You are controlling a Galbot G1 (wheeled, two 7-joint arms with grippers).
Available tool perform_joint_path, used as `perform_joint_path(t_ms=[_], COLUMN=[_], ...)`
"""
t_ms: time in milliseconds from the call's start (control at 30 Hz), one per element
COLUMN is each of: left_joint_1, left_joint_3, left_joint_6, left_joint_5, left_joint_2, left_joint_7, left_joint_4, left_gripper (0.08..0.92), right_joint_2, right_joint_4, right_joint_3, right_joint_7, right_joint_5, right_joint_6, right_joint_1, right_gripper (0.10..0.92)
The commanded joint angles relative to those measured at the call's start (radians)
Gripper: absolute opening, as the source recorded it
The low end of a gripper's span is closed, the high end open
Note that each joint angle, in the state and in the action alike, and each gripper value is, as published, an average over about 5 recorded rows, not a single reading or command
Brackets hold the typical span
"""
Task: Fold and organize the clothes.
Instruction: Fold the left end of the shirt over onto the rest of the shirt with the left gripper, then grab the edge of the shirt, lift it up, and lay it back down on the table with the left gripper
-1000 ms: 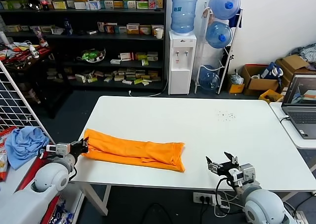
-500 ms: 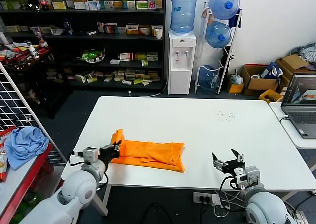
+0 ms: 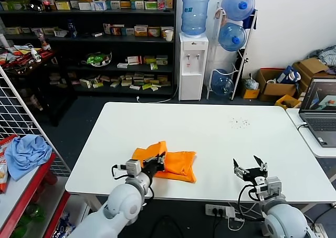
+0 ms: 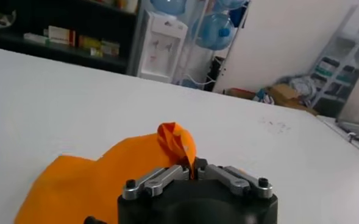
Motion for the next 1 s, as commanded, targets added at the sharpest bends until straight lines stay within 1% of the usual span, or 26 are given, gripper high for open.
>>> perform_joint_path(t_ms=[33,100,167,300,433,500,600,667,767,867,933,1000], left_joint_1=[-0.02,-0.015,-0.011,0.0,0.023,0.034,0.049,0.061,0.073,0.067,0.053,0.036], left_joint_3=[0.067,0.072,0.071,0.057,0.018,-0.011,-0.046,-0.065,-0.096,-0.129,-0.147,-0.163], left_joint_6=[-0.018,-0.042,-0.065,-0.143,-0.226,-0.23,-0.204,-0.17,-0.106,-0.05,-0.026,-0.007], left_joint_5=[0.041,0.041,0.039,0.001,-0.04,-0.042,-0.025,-0.013,-0.016,-0.044,-0.066,-0.084], left_joint_2=[-0.167,-0.173,-0.179,-0.17,-0.13,-0.081,0.038,0.123,0.225,0.284,0.296,0.293], left_joint_7=[0.039,0.051,0.061,0.071,0.077,0.083,0.106,0.127,0.155,0.18,0.201,0.234], left_joint_4=[0.077,0.081,0.085,0.074,0.036,0.015,-0.006,-0.009,0.003,0.041,0.081,0.128], left_gripper=[0.125,0.138,0.176,0.29,0.412,0.464,0.55,0.611,0.698,0.777,0.808,0.818], right_joint_2=[0.006,0.005,0.004,0.002,0.002,0.002,0.001,0.0,0.002,0.005,0.006,0.007], right_joint_4=[-0.018,-0.02,-0.022,-0.024,-0.028,-0.031,-0.034,-0.038,-0.049,-0.061,-0.067,-0.07], right_joint_3=[0.006,0.002,-0.002,-0.013,-0.025,-0.031,-0.038,-0.042,-0.05,-0.061,-0.068,-0.074], right_joint_7=[0.0,0.001,0.002,0.004,0.004,0.003,-0.002,-0.009,-0.02,-0.025,-0.027,-0.029], right_joint_5=[-0.006,0.0,0.005,0.013,0.017,0.017,0.016,0.015,0.011,0.008,0.006,0.004], right_joint_6=[0.012,0.008,0.006,0.0,-0.002,-0.002,-0.002,-0.001,0.005,0.009,0.01,0.009], right_joint_1=[0.009,0.015,0.021,0.035,0.051,0.056,0.061,0.062,0.067,0.075,0.08,0.084], right_gripper=[0.823,0.823,0.823,0.823,0.823,0.823,0.823,0.823,0.823,0.823,0.823,0.823])
